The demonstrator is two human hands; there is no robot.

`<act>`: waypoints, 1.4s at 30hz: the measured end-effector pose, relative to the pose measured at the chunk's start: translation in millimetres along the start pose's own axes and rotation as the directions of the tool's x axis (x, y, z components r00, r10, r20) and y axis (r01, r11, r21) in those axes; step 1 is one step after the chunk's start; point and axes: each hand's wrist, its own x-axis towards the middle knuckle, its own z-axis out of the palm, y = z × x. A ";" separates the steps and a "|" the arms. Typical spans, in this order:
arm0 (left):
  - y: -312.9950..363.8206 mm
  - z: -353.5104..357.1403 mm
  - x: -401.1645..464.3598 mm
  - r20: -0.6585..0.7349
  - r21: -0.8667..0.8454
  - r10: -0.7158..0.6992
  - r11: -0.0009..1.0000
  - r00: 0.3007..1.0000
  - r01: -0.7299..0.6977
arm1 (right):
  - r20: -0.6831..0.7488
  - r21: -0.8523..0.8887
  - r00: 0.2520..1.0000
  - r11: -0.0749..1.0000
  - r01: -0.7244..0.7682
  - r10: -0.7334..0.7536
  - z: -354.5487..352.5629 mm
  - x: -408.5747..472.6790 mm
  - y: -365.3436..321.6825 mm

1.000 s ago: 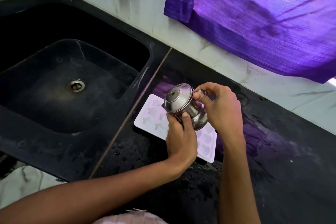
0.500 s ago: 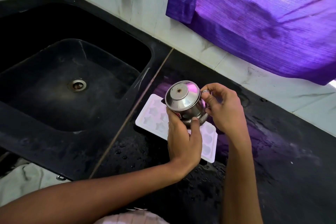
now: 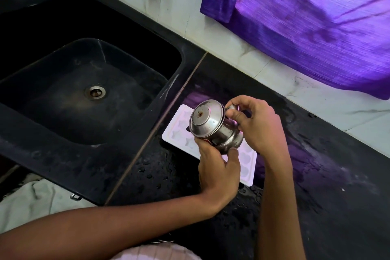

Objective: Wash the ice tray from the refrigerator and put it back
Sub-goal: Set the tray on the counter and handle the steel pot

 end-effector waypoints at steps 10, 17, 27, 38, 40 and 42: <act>0.6 0.1 -1.7 0.007 0.001 0.000 1.000 1.000 0.000 | -0.013 -0.002 1.000 1.000 0.008 -0.008 -0.3 -1.7 -1.5; 1.9 0.2 -2.5 0.013 -0.014 0.008 1.000 1.000 -0.008 | -0.032 -0.005 0.999 1.000 0.006 -0.006 -1.8 -3.0 -2.1; 3.0 0.7 -3.3 0.021 -0.014 0.039 0.999 0.999 -0.039 | -0.059 0.014 0.998 1.000 -0.001 0.002 -7.3 -6.8 -4.7; 6.4 0.5 -3.5 0.019 0.002 0.120 0.993 0.993 -0.120 | -0.101 0.123 0.995 0.992 0.023 -0.011 -9.8 -6.2 3.2; 6.0 0.5 -1.5 0.005 0.004 0.147 0.989 0.989 -0.147 | -0.106 0.164 0.994 0.986 0.013 0.005 -9.1 -4.8 7.0; 5.8 0.3 0.5 -0.013 0.005 0.173 0.985 0.985 -0.173 | -0.108 0.219 0.994 0.976 0.006 0.018 -8.0 -3.5 11.2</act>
